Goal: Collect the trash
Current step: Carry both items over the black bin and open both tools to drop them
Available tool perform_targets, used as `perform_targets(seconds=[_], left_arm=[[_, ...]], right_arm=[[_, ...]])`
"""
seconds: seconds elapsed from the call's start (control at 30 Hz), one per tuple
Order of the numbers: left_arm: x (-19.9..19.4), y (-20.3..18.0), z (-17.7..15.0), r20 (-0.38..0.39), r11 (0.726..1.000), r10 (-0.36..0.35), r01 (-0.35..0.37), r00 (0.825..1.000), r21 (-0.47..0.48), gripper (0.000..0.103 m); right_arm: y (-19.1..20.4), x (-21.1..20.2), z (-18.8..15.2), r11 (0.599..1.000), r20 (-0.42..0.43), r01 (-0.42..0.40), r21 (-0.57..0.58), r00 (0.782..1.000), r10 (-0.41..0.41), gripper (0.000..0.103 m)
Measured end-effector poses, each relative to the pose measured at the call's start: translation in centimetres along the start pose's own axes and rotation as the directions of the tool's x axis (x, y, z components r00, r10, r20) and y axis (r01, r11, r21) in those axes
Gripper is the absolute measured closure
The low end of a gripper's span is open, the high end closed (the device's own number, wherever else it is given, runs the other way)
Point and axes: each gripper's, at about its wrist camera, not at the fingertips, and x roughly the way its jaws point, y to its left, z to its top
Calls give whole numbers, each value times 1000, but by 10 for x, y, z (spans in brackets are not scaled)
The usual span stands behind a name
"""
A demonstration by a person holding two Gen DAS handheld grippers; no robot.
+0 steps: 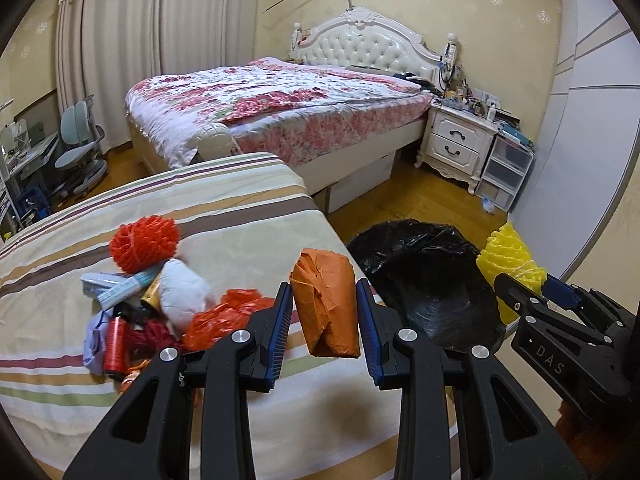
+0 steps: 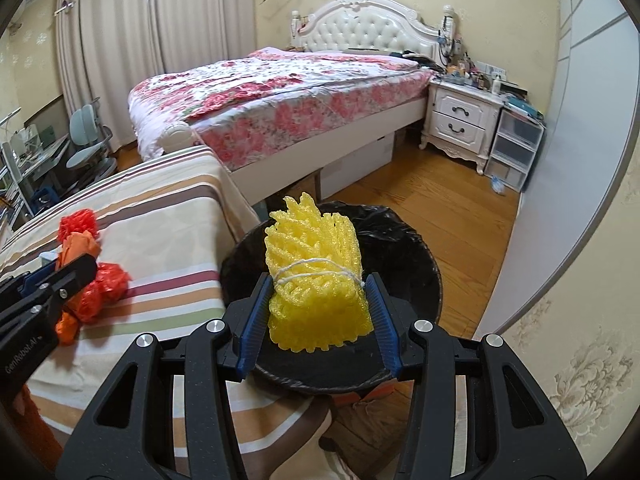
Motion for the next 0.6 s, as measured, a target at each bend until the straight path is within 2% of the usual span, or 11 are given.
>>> perform_targets(seconds=[0.23,0.6], left_arm=[[35,-29,9,-32,999,-6,7,999,44,70],[70,-51,16,-58,997,14,-9,998,78,70]], right_arm=[[-16,18,5,999,-8,28,21,1000,-28,57],[-39,46,7,997,-43,48,62,998,-46,56]])
